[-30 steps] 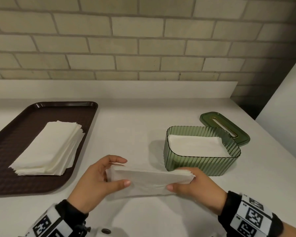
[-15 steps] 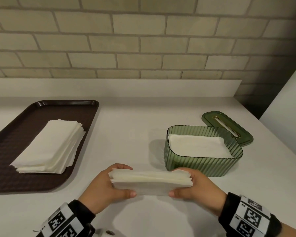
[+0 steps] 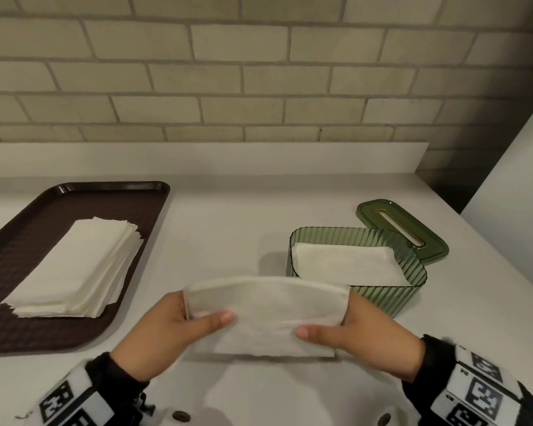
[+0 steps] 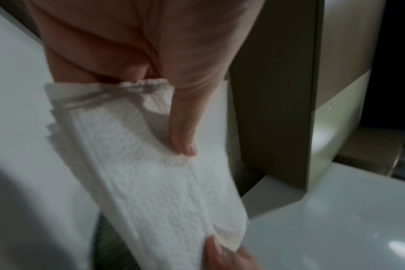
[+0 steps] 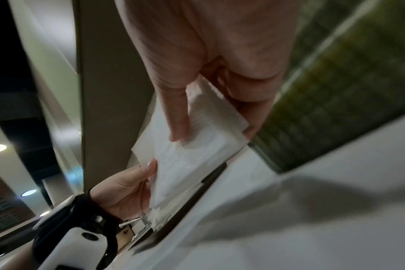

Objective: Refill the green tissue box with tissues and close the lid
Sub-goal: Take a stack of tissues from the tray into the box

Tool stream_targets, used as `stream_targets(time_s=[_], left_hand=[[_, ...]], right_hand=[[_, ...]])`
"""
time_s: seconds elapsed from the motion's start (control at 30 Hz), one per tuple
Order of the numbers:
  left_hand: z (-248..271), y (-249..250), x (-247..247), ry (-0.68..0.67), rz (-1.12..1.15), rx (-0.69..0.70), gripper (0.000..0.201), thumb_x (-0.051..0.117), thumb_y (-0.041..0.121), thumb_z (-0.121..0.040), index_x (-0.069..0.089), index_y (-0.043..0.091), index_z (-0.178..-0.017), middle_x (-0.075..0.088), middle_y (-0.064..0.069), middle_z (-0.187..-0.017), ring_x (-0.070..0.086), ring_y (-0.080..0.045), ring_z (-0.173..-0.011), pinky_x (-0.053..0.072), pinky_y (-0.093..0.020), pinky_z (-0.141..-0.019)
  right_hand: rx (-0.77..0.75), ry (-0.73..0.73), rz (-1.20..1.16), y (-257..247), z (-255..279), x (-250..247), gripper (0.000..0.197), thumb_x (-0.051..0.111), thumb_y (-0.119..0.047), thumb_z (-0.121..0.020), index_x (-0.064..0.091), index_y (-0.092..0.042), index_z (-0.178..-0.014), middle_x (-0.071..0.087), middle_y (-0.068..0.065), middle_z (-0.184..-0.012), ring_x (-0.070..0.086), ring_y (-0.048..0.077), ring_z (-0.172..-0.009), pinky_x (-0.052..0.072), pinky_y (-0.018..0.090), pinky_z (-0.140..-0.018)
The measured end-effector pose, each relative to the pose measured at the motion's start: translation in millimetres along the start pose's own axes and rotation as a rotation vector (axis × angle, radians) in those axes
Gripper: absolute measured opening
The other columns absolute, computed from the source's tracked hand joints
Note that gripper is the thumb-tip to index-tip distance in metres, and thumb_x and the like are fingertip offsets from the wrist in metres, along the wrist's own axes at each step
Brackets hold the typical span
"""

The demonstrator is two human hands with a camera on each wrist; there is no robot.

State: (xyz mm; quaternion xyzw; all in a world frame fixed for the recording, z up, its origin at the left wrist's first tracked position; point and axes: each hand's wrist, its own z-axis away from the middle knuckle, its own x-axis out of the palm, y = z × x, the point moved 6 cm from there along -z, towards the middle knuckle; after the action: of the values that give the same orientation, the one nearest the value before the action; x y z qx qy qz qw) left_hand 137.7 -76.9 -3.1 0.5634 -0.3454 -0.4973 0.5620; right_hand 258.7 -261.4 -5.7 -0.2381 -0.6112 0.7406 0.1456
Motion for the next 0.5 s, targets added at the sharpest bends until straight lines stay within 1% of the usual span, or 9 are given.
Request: stream_targets(time_s=[0.03, 0.07, 0.13, 0.2, 0.27, 0.3, 0.33, 0.4, 0.5], left_hand=[[-2.1, 8.6, 1.3, -0.006, 0.009, 0.002, 0.036, 0.072, 0.044, -0.072, 0.074, 0.024, -0.102, 0.073, 0.005, -0.103, 0.069, -0.011, -0.097, 0.053, -0.015, -0.078], [-5.3, 17.1, 2.5, 0.003, 0.001, 0.011, 0.035, 0.067, 0.046, -0.078, 0.073, 0.022, -0.102, 0.074, 0.005, -0.102, 0.070, -0.012, -0.096, 0.054, -0.018, -0.079], [-13.5, 34.5, 5.8, 0.052, -0.050, 0.045, 0.031, 0.057, 0.039, -0.083, 0.069, 0.020, -0.104, 0.074, 0.007, -0.100, 0.070, -0.012, -0.094, 0.055, -0.021, -0.077], [-23.3, 51.5, 11.7, 0.107, -0.141, 0.095, 0.030, 0.055, 0.039, -0.082, 0.065, 0.025, -0.106, 0.073, 0.011, -0.099, 0.070, -0.008, -0.091, 0.053, -0.023, -0.075], [-33.3, 63.1, 18.3, 0.151, -0.236, 0.129, 0.035, 0.063, 0.051, -0.080, 0.062, 0.030, -0.108, 0.072, 0.013, -0.101, 0.068, -0.006, -0.092, 0.053, -0.029, -0.080], [-39.0, 65.9, 20.8, 0.182, -0.274, 0.125, 0.041, 0.066, 0.055, -0.076, 0.060, 0.032, -0.109, 0.071, 0.012, -0.102, 0.068, -0.007, -0.093, 0.054, -0.032, -0.081], [-44.7, 66.9, 23.1, 0.213, -0.299, 0.104, 0.044, 0.069, 0.055, -0.074, 0.057, 0.032, -0.111, 0.070, 0.011, -0.102, 0.067, -0.009, -0.092, 0.055, -0.034, -0.080], [-55.9, 66.8, 30.6, 0.235, -0.292, 0.057, 0.046, 0.073, 0.041, -0.075, 0.051, 0.030, -0.115, 0.068, 0.009, -0.104, 0.068, -0.014, -0.090, 0.056, -0.035, -0.075], [-70.4, 67.2, 44.6, 0.218, -0.304, 0.036, 0.049, 0.072, 0.024, -0.078, 0.045, 0.028, -0.119, 0.064, 0.005, -0.106, 0.066, -0.016, -0.086, 0.051, -0.027, -0.063]], right_hand=[[-0.023, 0.017, 0.021, -9.9, 3.5, -5.9, 0.032, 0.068, -0.018, -0.081, 0.065, -0.018, -0.113, 0.072, -0.007, -0.109, 0.067, 0.010, -0.102, 0.051, 0.019, -0.084], [-0.041, 0.044, 0.037, -18.8, 6.9, -13.1, 0.032, 0.064, -0.026, -0.081, 0.065, -0.019, -0.112, 0.072, -0.008, -0.108, 0.068, 0.010, -0.100, 0.052, 0.020, -0.083], [-0.065, 0.102, 0.036, -31.8, 12.6, -30.1, 0.035, 0.059, -0.032, -0.079, 0.064, -0.020, -0.112, 0.073, -0.006, -0.106, 0.069, 0.013, -0.097, 0.056, 0.026, -0.080], [-0.062, 0.142, -0.011, -38.5, 16.4, -46.7, 0.035, 0.059, -0.026, -0.081, 0.061, -0.018, -0.115, 0.073, 0.001, -0.105, 0.070, 0.019, -0.095, 0.058, 0.033, -0.078], [-0.050, 0.199, -0.046, -39.5, 18.4, -64.9, 0.033, 0.060, -0.015, -0.084, 0.057, -0.015, -0.118, 0.073, 0.004, -0.104, 0.071, 0.021, -0.093, 0.059, 0.031, -0.076], [-0.041, 0.241, -0.041, -38.2, 19.2, -74.7, 0.035, 0.061, -0.012, -0.085, 0.055, -0.015, -0.119, 0.073, 0.005, -0.104, 0.071, 0.022, -0.092, 0.059, 0.032, -0.077], [-0.028, 0.287, -0.018, -36.2, 20.0, -84.3, 0.038, 0.064, -0.011, -0.084, 0.052, -0.016, -0.120, 0.073, 0.005, -0.104, 0.071, 0.022, -0.091, 0.058, 0.037, -0.081], [-0.002, 0.375, 0.058, -31.8, 21.6, -102.4, 0.045, 0.069, -0.013, -0.081, 0.050, -0.021, -0.120, 0.071, 0.003, -0.104, 0.071, 0.022, -0.089, 0.056, 0.044, -0.085], [-0.001, 0.463, 0.158, -28.0, 22.3, -124.5, 0.048, 0.071, -0.015, -0.080, 0.047, -0.026, -0.120, 0.063, 0.000, -0.107, 0.070, 0.023, -0.086, 0.057, 0.043, -0.080]])
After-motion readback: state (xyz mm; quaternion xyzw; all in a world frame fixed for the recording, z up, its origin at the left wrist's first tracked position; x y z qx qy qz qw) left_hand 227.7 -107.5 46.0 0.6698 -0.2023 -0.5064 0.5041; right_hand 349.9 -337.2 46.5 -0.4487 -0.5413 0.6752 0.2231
